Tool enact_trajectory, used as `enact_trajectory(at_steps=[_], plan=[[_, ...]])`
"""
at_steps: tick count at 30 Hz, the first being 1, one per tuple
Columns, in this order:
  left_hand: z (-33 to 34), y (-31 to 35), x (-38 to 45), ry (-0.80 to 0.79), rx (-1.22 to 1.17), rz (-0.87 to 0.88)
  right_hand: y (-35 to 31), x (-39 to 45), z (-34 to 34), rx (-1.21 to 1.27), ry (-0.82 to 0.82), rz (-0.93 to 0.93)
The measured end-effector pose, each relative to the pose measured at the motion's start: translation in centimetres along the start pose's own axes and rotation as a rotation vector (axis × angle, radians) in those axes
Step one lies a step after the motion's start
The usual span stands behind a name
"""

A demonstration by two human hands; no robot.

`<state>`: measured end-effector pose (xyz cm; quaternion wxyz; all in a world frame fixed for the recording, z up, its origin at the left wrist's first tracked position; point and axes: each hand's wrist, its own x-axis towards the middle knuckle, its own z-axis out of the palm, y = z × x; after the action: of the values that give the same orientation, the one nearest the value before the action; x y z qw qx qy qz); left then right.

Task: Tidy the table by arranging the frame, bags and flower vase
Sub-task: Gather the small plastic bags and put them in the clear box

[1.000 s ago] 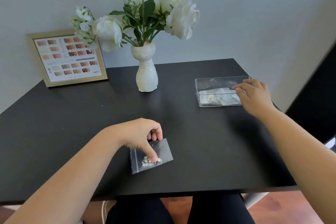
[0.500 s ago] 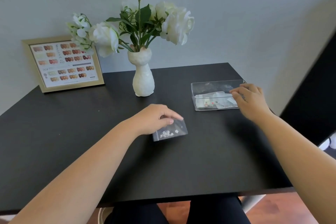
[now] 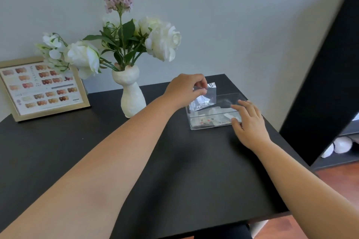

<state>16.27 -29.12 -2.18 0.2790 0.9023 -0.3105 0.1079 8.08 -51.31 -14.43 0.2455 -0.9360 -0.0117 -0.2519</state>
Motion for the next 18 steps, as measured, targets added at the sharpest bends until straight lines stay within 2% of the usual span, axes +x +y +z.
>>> enact_trajectory(at_steps=[4, 11, 15, 18], plan=[[2.9, -0.2, 1.0, -0.055, -0.125, -0.035, 0.1, 0.0, -0.1, 0.003, 0.012, 0.002], [5.8, -1.3, 1.4, -0.313, -0.19, -0.185, 0.3, 0.0, -0.1, 0.021, 0.018, -0.006], [6.1, -1.7, 1.4, -0.327, -0.099, -0.21, 0.3, 0.0, 0.0, 0.03, 0.026, -0.005], [6.3, -1.8, 1.1, -0.279, -0.024, -0.159, 0.2, 0.0, -0.1, 0.034, 0.012, 0.001]])
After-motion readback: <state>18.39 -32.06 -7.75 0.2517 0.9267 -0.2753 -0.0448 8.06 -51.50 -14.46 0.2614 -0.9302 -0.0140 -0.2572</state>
